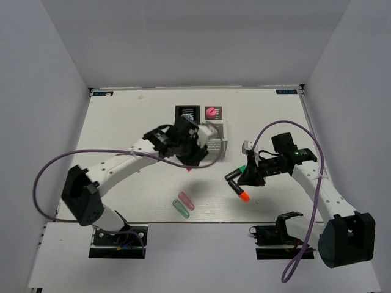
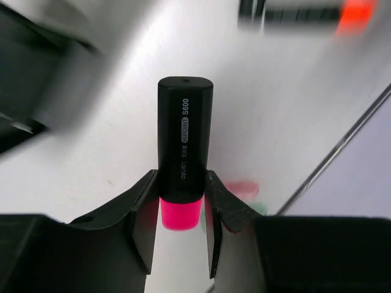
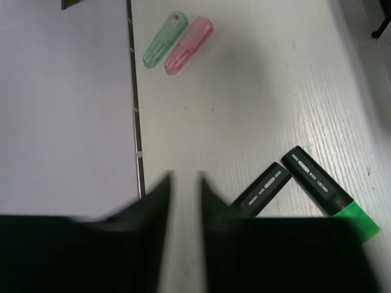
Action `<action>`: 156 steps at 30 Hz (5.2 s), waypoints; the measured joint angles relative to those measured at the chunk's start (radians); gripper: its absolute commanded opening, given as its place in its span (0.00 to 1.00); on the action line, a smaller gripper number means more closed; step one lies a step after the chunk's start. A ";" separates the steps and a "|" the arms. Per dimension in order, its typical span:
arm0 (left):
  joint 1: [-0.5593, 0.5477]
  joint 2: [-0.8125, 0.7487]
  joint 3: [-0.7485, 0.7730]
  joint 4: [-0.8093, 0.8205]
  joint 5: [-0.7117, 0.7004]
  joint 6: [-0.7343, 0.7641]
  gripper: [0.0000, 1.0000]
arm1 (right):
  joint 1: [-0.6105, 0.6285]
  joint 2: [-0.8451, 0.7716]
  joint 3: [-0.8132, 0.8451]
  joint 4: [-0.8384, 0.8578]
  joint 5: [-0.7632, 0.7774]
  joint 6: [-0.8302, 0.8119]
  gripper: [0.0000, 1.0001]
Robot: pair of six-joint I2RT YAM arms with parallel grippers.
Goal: Sort the stationery into containers
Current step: Pick up the pen from the center of the board, then place the stationery in the storage box, then pick up the pen from the center of the board, then place the pen in the storage box.
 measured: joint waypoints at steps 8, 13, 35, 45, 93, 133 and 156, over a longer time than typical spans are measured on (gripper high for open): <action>0.133 -0.143 0.038 0.430 -0.137 -0.192 0.00 | -0.003 -0.026 -0.031 0.099 0.044 0.095 0.88; 0.139 -0.058 -0.010 0.629 -0.276 -0.225 0.00 | -0.006 -0.066 -0.061 0.133 0.054 0.114 0.78; 0.166 0.084 -0.105 0.807 -0.484 -0.207 0.30 | -0.059 -0.049 -0.057 0.127 0.063 0.115 0.90; 0.166 0.084 -0.144 0.803 -0.492 -0.225 0.85 | -0.085 -0.032 -0.033 0.102 0.062 0.121 0.90; 0.037 -0.869 -0.632 -0.051 -0.316 -0.483 0.97 | 0.063 0.719 0.304 -0.013 0.488 -0.909 0.57; 0.037 -1.089 -0.671 -0.130 -0.299 -0.499 0.98 | 0.641 0.756 0.933 0.154 1.379 -0.742 0.00; 0.037 -1.173 -0.696 -0.139 -0.298 -0.505 0.98 | 0.724 0.874 0.958 0.173 1.543 -0.980 0.91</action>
